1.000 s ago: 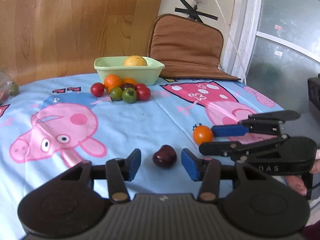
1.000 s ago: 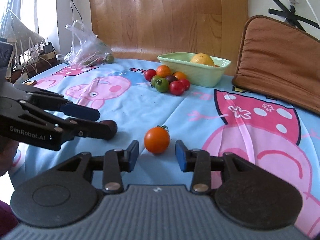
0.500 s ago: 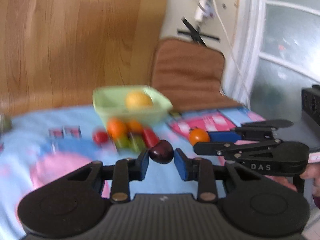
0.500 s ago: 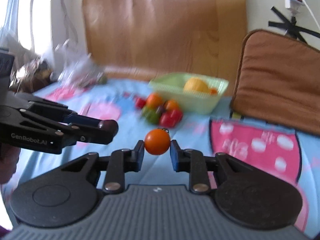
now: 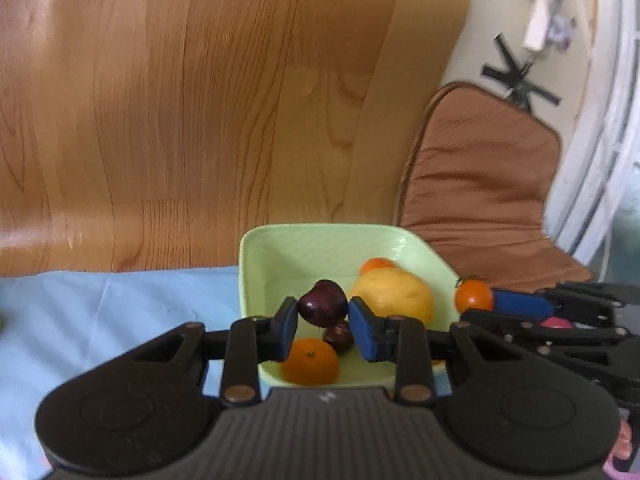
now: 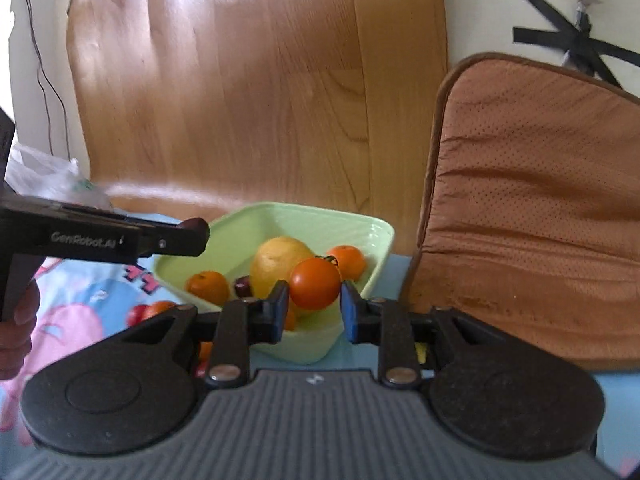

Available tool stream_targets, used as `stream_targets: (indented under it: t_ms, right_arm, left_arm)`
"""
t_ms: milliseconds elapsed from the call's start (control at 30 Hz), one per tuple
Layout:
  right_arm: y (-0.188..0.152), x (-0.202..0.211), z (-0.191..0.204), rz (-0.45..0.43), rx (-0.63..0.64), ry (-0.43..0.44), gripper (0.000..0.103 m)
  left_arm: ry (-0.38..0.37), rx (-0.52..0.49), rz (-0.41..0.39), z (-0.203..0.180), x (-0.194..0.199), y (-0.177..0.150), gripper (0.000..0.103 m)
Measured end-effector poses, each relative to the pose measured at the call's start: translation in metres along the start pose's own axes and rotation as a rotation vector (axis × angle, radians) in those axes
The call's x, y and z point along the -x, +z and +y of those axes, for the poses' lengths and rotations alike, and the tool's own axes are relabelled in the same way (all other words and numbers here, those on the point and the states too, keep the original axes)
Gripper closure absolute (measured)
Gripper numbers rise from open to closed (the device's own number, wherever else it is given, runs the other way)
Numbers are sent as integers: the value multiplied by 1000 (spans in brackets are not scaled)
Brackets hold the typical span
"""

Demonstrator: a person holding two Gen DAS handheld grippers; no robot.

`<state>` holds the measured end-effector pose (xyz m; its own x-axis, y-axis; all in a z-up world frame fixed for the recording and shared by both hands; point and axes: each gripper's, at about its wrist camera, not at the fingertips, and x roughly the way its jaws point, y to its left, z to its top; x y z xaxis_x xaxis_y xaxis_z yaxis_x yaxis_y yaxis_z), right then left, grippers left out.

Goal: Organize fruits
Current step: 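Carry the plum and tomato into the green bowl and release both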

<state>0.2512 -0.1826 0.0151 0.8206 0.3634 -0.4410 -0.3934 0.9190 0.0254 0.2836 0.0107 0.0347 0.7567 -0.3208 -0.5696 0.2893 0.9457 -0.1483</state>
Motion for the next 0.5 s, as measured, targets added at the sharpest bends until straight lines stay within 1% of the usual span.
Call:
stream_targets:
  t_ms: [67,133,200,233,367,433,500]
  right_arm:
    - [-1,-3,-1,-10,22,-18,71]
    - [0,-5,-3,-19,19,-16,71]
    - [0,-1,-6,-36,-2,-22,71]
    - [0,2,-6,-46,-14,-23,70]
    - [-2,19,-7,-80,-49,-13,67]
    - [-6,32,-2,-87,-57,16,67]
    - [-14,46,7,-85,-52,70,67]
  left_arm:
    - [13,5,15,2,-10,0,74]
    - [16,5,23,4,-17,1,72]
    - [17,18,7,7,-14,0,65]
    - [13,33,-6,9,-10,0,63]
    - [-2,73,-53,20,17,1,63]
    - [-13,98,-74,27,37,-5,63]
    - [-30,113,-80,31,54,-15,63]
